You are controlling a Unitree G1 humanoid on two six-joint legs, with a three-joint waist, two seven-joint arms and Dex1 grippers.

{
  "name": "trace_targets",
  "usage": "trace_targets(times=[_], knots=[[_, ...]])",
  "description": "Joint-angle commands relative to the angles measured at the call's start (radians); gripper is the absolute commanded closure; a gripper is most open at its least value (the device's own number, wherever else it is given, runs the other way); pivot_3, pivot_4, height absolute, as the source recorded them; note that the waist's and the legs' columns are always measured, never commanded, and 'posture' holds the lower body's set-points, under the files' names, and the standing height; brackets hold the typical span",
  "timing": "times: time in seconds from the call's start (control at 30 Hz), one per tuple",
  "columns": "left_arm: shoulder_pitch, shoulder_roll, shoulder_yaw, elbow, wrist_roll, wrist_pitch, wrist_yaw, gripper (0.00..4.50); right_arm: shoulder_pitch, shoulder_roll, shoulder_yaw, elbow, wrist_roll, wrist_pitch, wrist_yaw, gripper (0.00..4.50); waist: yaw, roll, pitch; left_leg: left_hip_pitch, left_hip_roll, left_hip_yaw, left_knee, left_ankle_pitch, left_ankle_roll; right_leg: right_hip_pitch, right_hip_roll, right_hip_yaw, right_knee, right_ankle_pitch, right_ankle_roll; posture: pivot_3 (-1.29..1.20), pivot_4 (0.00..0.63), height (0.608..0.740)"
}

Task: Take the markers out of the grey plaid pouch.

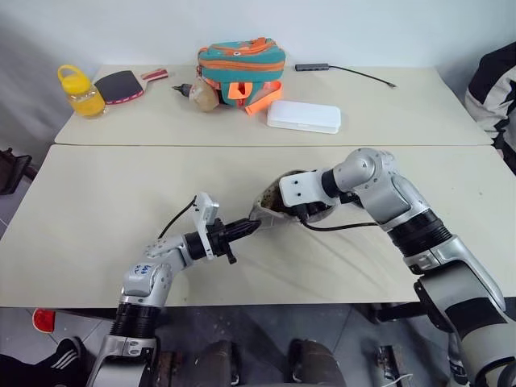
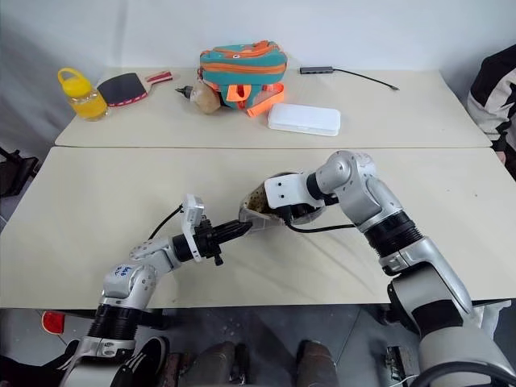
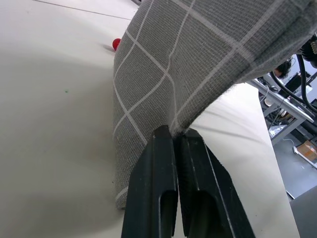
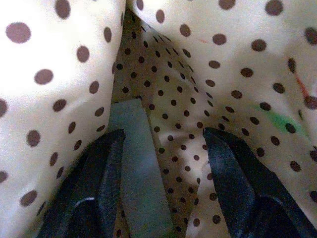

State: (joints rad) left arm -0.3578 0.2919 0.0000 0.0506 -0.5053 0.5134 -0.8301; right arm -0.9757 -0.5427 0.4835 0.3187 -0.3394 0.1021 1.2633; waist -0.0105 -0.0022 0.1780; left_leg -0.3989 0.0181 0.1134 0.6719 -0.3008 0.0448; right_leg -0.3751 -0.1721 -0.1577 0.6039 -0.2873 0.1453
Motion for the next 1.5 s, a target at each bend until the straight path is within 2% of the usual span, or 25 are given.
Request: trace_targets(times=[0.03,0.07,0.27,0.57,0.8,0.9,0.97,1.1,1.2,1.27,1.4,1.5], knots=[[0.001,-0.006,0.0,-0.044,-0.005,-0.024,0.003,4.5,0.052,0.007,0.052,0.039,-0.034,0.008,0.007,2.26,0.0,-0.001,-0.001,0.001,0.0,0.0,0.0,0.0,0.0,0.001,0.0,0.0,0.0,0.0,0.0,0.0,0.15,0.74],[0.0,-0.007,0.002,-0.044,-0.006,-0.023,0.004,4.5,0.052,0.007,0.047,0.038,-0.034,0.002,-0.001,2.48,0.0,-0.001,-0.001,0.001,0.0,0.0,0.0,0.0,0.0,0.001,0.0,0.0,0.0,0.0,0.0,0.0,0.15,0.74],[0.0,-0.01,0.006,-0.044,-0.007,-0.027,0.012,4.5,0.05,-0.025,0.004,-0.048,-0.004,0.018,0.017,4.47,0.0,-0.001,-0.001,0.002,0.0,0.0,-0.001,0.0,0.0,0.001,0.0,0.001,0.0,0.0,0.0,0.0,0.15,0.74],[-0.004,-0.017,0.019,-0.032,-0.015,-0.031,0.024,4.5,0.078,-0.093,-0.066,-0.252,0.052,0.125,0.071,4.47,0.006,-0.001,-0.001,-0.002,0.0,0.0,-0.003,0.0,0.0,-0.002,0.0,0.0,-0.002,0.0,0.0,0.0,0.15,0.74],[-0.022,0.021,0.024,-0.045,-0.105,0.105,-0.053,4.5,0.059,-0.134,-0.077,-0.285,0.087,0.199,0.105,4.47,0.006,-0.001,-0.001,-0.003,0.0,0.0,-0.004,0.0,0.0,-0.002,0.0,-0.001,-0.003,0.0,0.0,0.0,0.15,0.74],[-0.022,0.048,0.018,-0.058,-0.126,0.142,-0.097,4.5,0.059,-0.153,-0.075,-0.301,0.105,0.228,0.134,3.93,0.005,-0.001,-0.001,-0.003,0.0,0.0,-0.004,0.0,0.0,-0.003,0.0,-0.001,-0.004,0.0,0.0,0.0,0.15,0.74],[-0.022,0.06,0.015,-0.064,-0.14,0.168,-0.114,4.5,0.057,-0.161,-0.081,-0.316,0.114,0.233,0.135,3.27,0.005,-0.001,-0.001,-0.003,0.0,0.0,-0.004,0.0,0.0,-0.003,0.0,-0.001,-0.004,0.0,0.0,0.0,0.15,0.74],[-0.008,0.082,-0.008,-0.064,-0.136,0.183,-0.163,4.5,0.069,-0.212,-0.078,-0.432,0.158,0.363,0.217,1.87,0.008,-0.001,0.0,-0.003,0.0,0.0,-0.004,0.0,0.0,-0.003,0.0,-0.001,-0.004,0.0,0.0,0.0,0.15,0.74],[-0.004,0.068,0.015,-0.062,-0.166,0.199,-0.161,4.5,0.074,-0.233,-0.069,-0.499,0.183,0.435,0.238,0.88,0.007,-0.001,0.0,-0.004,0.0,0.0,-0.004,0.0,0.0,-0.003,0.0,-0.001,-0.005,0.0,0.0,0.0,0.15,0.74],[-0.001,0.068,0.026,-0.051,-0.18,0.218,-0.163,4.5,0.075,-0.239,-0.062,-0.527,0.193,0.466,0.241,0.88,0.007,-0.001,0.0,-0.004,0.0,0.0,-0.004,0.0,0.0,-0.003,0.0,-0.001,-0.006,0.0,0.0,0.0,0.15,0.74],[0.001,0.069,0.006,0.041,-0.062,0.065,-0.138,4.5,0.114,-0.227,-0.003,-0.481,0.148,0.428,0.191,0.88,0.007,-0.001,0.0,-0.004,0.0,0.0,-0.004,0.0,0.0,-0.003,0.0,-0.001,-0.007,0.0,0.0,0.0,0.15,0.74],[-0.001,0.061,0.002,0.061,-0.044,0.023,-0.134,4.5,0.122,-0.204,0.027,-0.425,0.128,0.385,0.153,0.88,0.006,-0.001,0.0,-0.004,0.0,0.001,-0.004,0.0,-0.001,-0.003,0.001,-0.001,-0.007,0.0,0.0,0.0,0.15,0.74]])
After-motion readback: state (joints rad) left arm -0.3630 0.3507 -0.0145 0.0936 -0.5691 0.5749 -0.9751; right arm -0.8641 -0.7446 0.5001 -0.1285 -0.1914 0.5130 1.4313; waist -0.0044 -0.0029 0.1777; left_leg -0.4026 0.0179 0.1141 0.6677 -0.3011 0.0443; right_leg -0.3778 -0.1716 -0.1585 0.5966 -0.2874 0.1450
